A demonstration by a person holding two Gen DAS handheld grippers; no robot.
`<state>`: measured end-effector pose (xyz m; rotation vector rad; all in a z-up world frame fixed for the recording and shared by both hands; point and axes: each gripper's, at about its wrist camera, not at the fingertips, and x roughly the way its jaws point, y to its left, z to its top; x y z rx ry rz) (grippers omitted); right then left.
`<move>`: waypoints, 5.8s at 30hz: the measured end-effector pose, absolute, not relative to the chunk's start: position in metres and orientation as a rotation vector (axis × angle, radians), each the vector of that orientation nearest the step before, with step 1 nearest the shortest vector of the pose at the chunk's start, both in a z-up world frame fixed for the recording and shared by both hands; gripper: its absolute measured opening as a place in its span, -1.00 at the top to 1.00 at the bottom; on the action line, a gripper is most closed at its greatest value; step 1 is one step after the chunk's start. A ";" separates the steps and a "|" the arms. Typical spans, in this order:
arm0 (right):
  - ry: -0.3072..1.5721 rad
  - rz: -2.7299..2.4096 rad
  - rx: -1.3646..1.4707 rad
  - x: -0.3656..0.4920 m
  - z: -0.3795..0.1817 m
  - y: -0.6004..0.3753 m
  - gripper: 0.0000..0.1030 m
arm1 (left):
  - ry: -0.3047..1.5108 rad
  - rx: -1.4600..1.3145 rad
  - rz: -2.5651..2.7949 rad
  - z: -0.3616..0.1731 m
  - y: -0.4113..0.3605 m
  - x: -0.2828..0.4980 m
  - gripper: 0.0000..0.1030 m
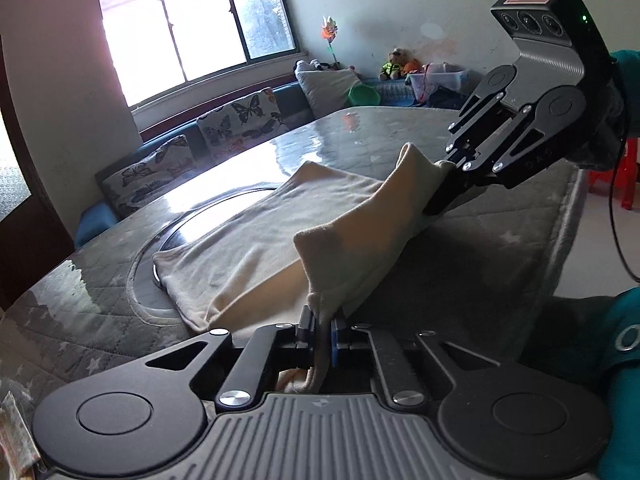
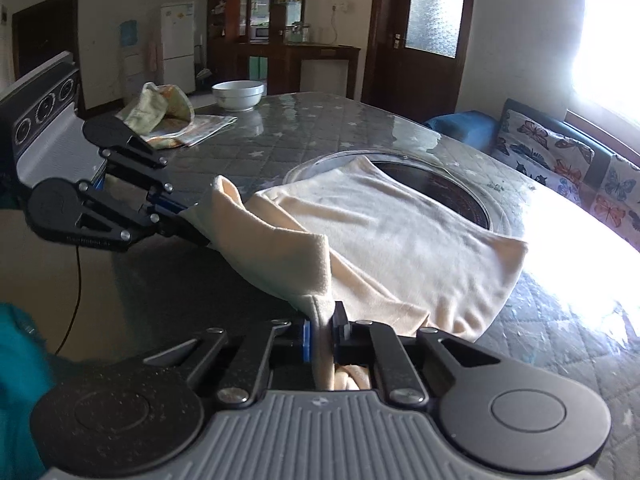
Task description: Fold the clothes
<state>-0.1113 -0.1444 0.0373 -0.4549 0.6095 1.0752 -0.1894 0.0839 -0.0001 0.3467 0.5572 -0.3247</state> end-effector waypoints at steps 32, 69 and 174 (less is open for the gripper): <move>0.542 1.024 -0.443 -0.057 0.088 -0.139 0.90 | 0.546 0.160 -0.254 0.051 0.112 -0.108 0.87; 0.719 0.777 -0.169 0.032 0.003 -0.141 0.43 | 0.633 -0.079 -0.081 0.009 0.114 -0.080 0.56; 0.685 0.895 -0.318 0.002 0.026 -0.113 -0.31 | 0.571 -0.178 -0.194 0.013 0.075 -0.123 -0.25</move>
